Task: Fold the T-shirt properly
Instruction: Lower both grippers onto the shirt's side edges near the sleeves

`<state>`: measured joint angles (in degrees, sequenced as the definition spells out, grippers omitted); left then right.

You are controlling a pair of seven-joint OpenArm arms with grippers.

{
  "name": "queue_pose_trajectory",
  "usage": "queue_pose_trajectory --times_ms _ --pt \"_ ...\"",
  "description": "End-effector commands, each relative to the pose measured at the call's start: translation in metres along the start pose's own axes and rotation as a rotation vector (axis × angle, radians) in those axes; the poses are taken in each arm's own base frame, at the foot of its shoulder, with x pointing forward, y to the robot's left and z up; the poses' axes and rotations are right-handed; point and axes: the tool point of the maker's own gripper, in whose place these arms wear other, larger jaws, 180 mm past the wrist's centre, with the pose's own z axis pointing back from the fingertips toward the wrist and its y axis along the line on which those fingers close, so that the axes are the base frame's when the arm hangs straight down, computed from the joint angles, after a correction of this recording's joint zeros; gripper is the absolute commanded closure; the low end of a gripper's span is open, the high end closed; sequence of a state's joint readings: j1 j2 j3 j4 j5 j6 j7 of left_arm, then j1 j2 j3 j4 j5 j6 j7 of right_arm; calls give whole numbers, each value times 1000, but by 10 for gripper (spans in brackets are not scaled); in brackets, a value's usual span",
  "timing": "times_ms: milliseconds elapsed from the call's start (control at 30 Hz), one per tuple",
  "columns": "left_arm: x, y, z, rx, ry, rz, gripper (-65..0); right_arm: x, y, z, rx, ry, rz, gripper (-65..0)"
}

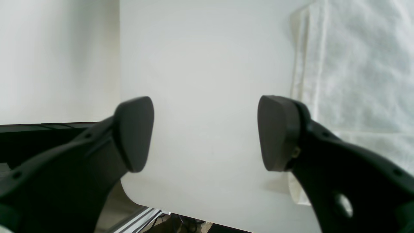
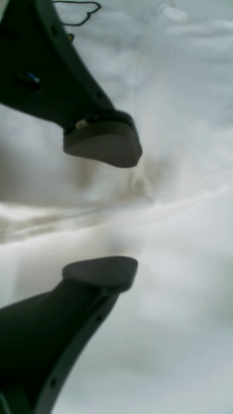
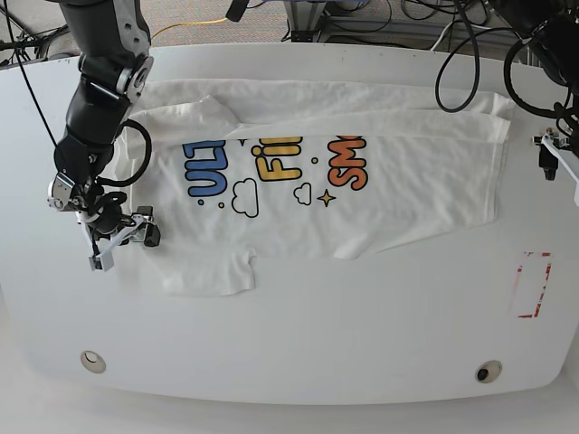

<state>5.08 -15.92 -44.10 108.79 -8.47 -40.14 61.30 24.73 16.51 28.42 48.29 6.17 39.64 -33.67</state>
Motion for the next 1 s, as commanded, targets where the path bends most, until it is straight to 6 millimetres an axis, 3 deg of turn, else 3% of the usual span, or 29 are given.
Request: queue_pose_trajectory --times_ms 0,100,200,333,433,533,667,800,867,967 --pt "12 9 5 25 -38 -13 -471 24 -3 2 6 -79 -6 -331" --pt "13 9 4 24 -39 -14 -475 22 -2 -3 17 -93 -25 -231" --pt "9 7 0 12 -28 -8 -482 25 5 -6 29 -84 2 -187" --pt "10 -4 -22 -52 -6 21 -544 23 12 -10 40 -64 32 -119" --pt "9 -7 -37 -86 8 67 -571 22 15 -11 46 -53 44 -8" --pt "6 -14 -51 -130 24 105 -579 21 14 -11 45 -50 46 0" --pt "25 -22 -72 -187 11 155 -579 21 15 -11 45 -49 47 0" --pt "25 -32 -88 -240 31 209 -579 19 13 -11 43 -47 45 0" --pt "34 -36 -97 -266 4 236 -579 19 13 -11 43 -46 46 0" --pt "42 -55 -109 -324 -10 239 -579 19 14 -11 44 -45 47 0"
